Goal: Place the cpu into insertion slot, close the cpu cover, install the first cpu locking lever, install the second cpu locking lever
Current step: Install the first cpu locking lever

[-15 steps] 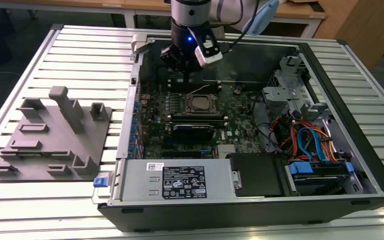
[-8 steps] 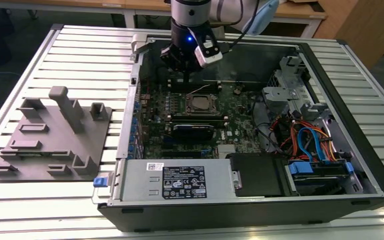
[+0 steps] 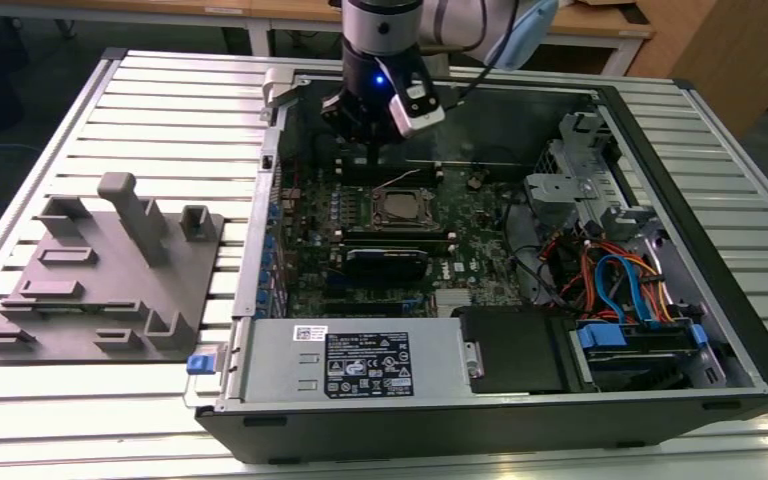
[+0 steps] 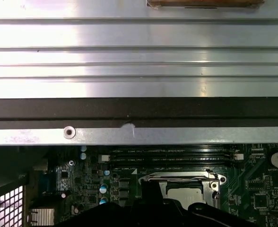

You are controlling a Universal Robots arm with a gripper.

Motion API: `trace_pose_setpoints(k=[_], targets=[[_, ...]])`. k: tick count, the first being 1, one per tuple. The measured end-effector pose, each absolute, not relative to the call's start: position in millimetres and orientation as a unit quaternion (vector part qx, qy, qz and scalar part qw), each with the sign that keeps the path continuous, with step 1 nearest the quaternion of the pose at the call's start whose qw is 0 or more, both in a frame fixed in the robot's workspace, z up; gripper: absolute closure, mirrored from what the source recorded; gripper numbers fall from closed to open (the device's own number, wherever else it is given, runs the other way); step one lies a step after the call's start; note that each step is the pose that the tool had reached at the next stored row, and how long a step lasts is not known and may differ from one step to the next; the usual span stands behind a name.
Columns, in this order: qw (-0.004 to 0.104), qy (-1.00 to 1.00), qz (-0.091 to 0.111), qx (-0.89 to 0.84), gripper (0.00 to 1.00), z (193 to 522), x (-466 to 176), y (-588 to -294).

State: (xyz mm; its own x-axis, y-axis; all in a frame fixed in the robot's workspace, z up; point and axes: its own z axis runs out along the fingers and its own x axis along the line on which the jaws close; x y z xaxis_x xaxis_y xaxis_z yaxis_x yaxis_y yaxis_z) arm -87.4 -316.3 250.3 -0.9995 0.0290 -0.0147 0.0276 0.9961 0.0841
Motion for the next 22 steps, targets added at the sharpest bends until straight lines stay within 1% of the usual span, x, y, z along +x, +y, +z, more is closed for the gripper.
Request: trace_pose_setpoints(k=[22], targets=[[0.008,0.999,0.043,0.019,0.89,231.4,-67.6,-318.0]])
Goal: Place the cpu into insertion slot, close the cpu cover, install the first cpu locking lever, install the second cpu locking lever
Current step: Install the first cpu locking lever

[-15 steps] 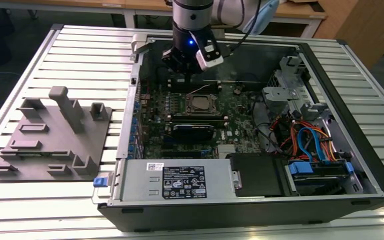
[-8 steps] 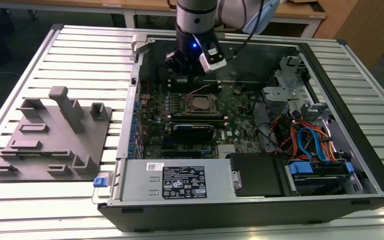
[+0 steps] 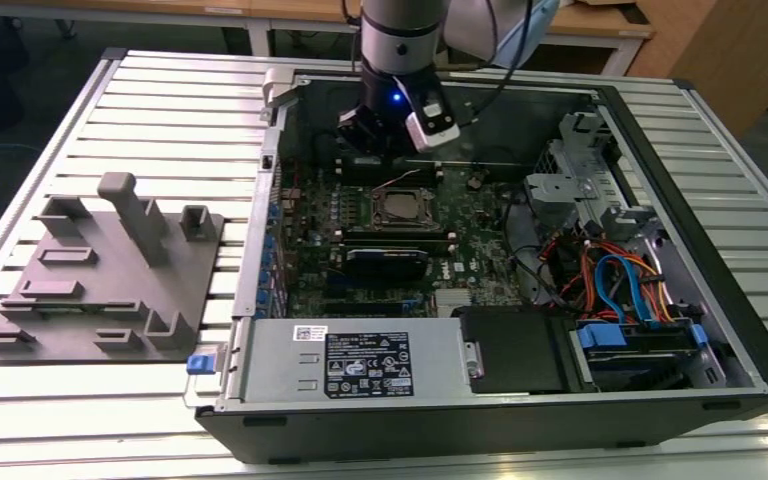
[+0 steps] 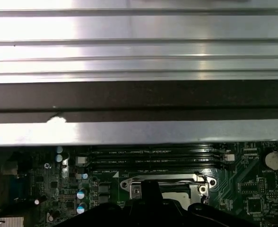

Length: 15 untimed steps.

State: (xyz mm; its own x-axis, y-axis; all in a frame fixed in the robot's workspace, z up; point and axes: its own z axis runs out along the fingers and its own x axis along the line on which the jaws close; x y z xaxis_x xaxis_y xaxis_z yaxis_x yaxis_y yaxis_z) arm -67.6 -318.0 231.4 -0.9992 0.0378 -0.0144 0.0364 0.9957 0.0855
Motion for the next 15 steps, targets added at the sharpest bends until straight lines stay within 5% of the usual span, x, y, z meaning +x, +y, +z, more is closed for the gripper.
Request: trace_pose_setpoints(k=[15], targets=[[0.008,0.999,0.043,0.019,0.89,224.0,-62.2,-316.2]])
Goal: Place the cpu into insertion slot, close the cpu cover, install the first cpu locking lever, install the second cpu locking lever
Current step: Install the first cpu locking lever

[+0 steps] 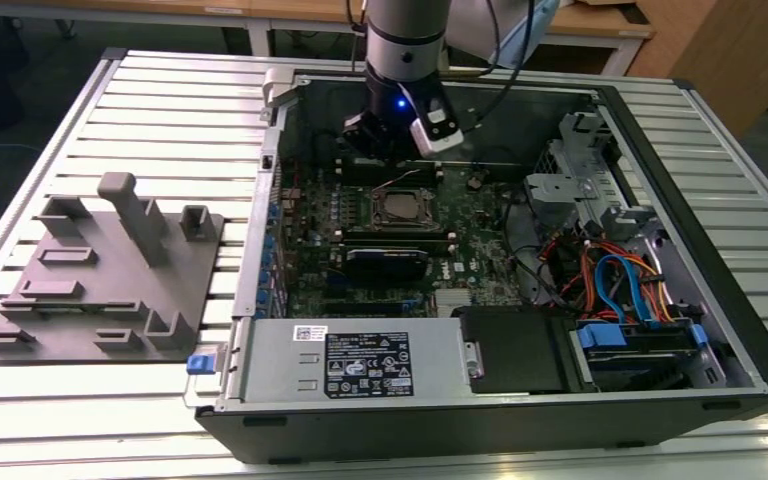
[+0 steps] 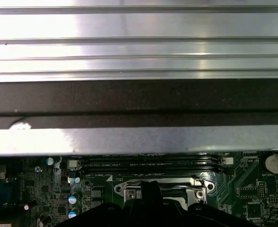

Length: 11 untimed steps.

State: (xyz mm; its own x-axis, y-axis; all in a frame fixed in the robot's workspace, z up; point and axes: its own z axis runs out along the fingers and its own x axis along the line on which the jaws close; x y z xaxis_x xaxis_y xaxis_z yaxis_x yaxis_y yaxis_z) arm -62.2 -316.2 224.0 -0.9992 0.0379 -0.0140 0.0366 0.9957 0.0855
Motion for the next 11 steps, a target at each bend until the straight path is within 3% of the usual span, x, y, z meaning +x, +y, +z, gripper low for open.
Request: trace_pose_setpoints(k=[11], targets=[[0.008,0.999,0.043,0.016,0.89,223.4,-57.9,-312.5]])
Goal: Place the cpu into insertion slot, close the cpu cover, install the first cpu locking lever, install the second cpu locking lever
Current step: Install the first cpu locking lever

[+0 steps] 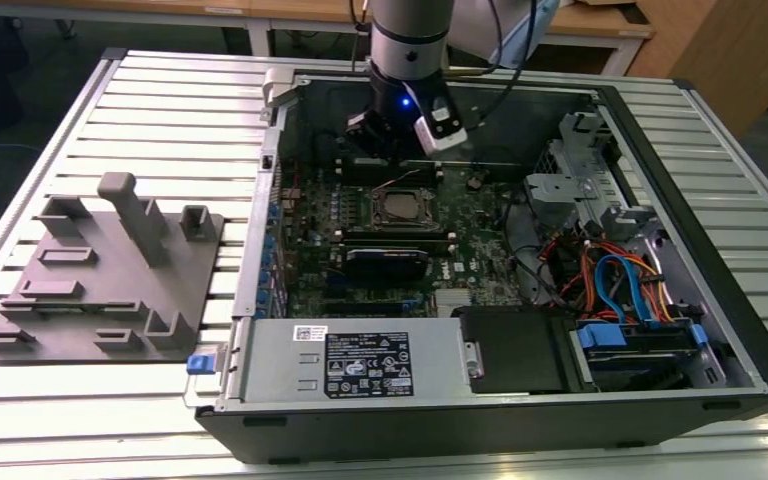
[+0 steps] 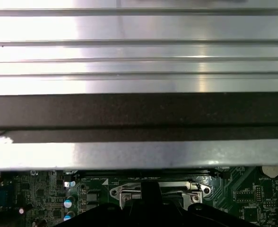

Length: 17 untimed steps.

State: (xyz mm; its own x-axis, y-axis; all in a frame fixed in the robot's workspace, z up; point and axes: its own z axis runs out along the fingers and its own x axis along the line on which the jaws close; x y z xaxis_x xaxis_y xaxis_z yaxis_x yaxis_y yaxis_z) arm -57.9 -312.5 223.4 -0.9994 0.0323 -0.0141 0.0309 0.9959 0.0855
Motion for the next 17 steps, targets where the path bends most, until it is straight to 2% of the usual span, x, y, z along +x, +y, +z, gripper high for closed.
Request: trace_pose_setpoints(k=[17], targets=[[0.007,0.999,0.042,0.006,0.89,220.9,-49.8,-310.1]])
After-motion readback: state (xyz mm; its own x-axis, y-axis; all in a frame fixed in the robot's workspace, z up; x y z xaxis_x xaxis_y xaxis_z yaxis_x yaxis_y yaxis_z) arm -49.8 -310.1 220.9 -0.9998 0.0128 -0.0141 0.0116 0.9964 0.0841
